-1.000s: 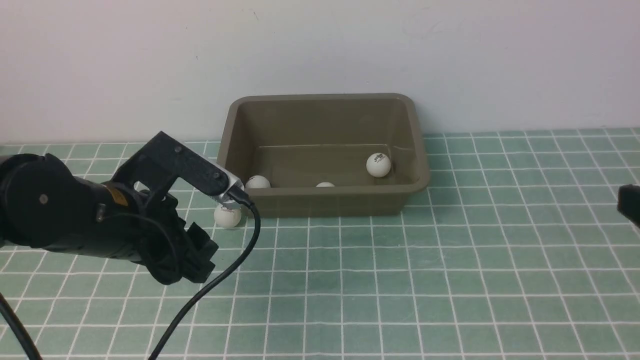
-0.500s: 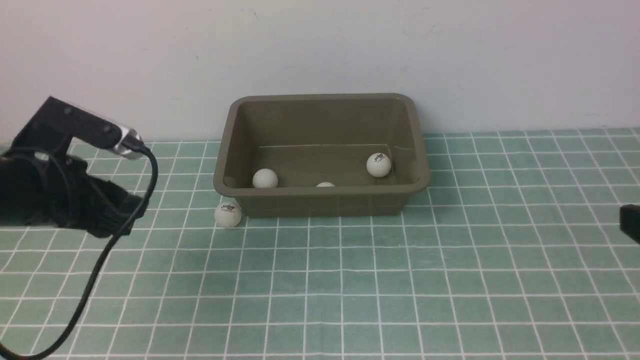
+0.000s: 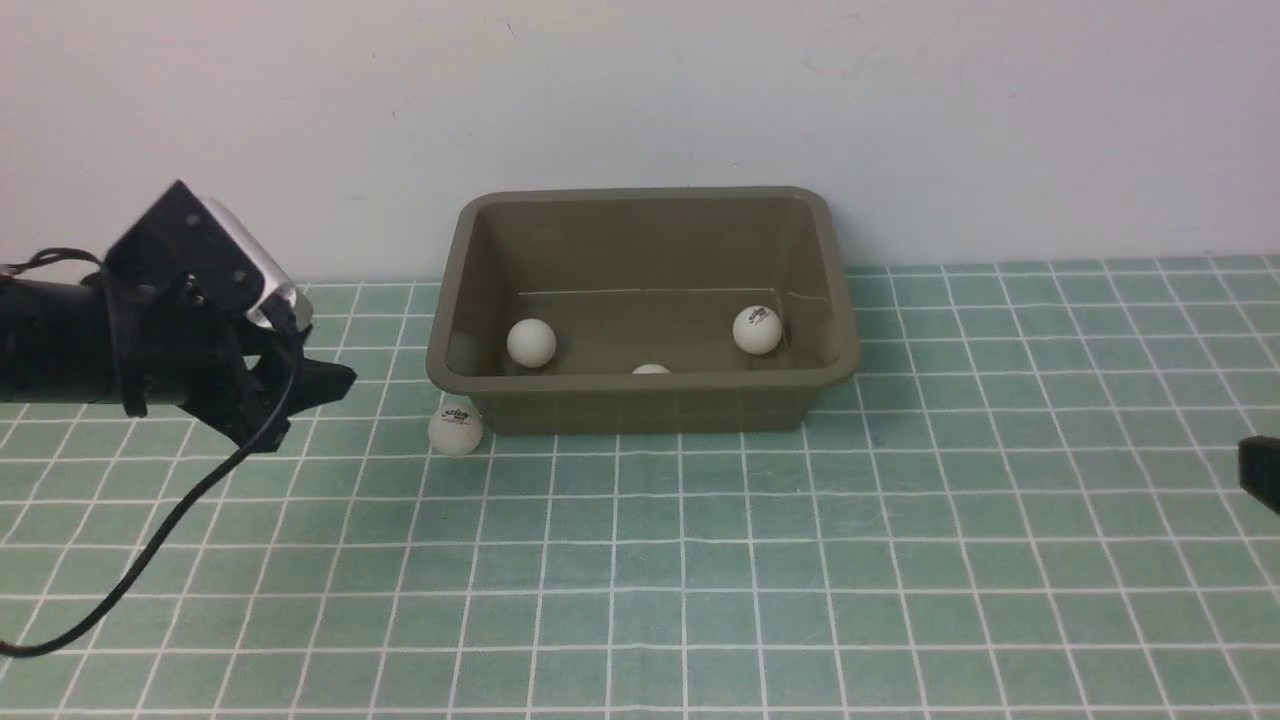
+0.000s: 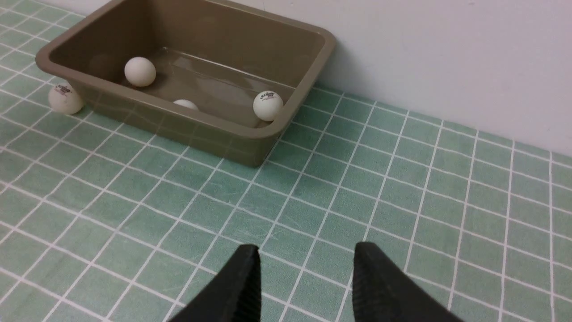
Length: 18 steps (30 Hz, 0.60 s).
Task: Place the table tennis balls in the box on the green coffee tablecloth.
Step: 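Reach for and grasp a ping pong ball on the table beside the basket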
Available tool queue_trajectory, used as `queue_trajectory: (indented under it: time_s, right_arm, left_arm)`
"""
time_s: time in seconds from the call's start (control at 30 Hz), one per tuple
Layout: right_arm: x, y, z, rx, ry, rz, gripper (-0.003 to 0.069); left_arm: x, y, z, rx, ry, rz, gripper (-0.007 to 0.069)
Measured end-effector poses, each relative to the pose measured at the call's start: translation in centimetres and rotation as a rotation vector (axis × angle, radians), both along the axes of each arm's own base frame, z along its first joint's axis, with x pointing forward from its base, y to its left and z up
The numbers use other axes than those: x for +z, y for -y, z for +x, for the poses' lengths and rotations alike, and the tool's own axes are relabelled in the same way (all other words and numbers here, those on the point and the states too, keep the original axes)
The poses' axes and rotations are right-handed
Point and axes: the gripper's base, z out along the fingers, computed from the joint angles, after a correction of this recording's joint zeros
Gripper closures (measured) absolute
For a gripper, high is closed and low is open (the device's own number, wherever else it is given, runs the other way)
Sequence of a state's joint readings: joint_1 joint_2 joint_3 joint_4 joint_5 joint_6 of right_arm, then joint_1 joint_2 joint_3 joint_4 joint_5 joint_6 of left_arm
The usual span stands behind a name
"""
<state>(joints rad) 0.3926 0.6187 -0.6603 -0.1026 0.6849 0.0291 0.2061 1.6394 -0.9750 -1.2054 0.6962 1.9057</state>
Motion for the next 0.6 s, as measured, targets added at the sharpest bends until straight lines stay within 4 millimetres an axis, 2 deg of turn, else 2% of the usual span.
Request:
queue_trajectory:
  time_s: [0.03, 0.07, 0.33, 0.37, 0.6]
  right_arm:
    - [0.0, 0.0, 0.0, 0.0, -0.001, 0.0, 0.0386]
    - [0.0, 0.0, 0.0, 0.0, -0.002, 0.003, 0.0386]
    - [-0.1, 0.0, 0.0, 0.0, -0.011, 0.001, 0.0386]
    - [-0.1, 0.0, -0.1, -0.001, -0.017, -0.001, 0.0386]
    - [-0.1, 0.0, -0.1, -0.001, -0.018, -0.002, 0.0386]
  left_arm:
    - [-0.1, 0.0, 0.1, -0.01, 0.0, 0.0, 0.023]
    - [-1.4, 0.1, 1.4, -0.064, -0.027, -0.018, 0.023]
    - [-4.4, -0.1, 3.8, -0.108, -0.089, -0.055, 0.023]
    - [-5.7, -0.3, 4.8, -0.114, -0.115, -0.069, 0.0225]
    - [-6.4, -0.3, 6.0, -0.077, -0.183, -0.154, 0.0151]
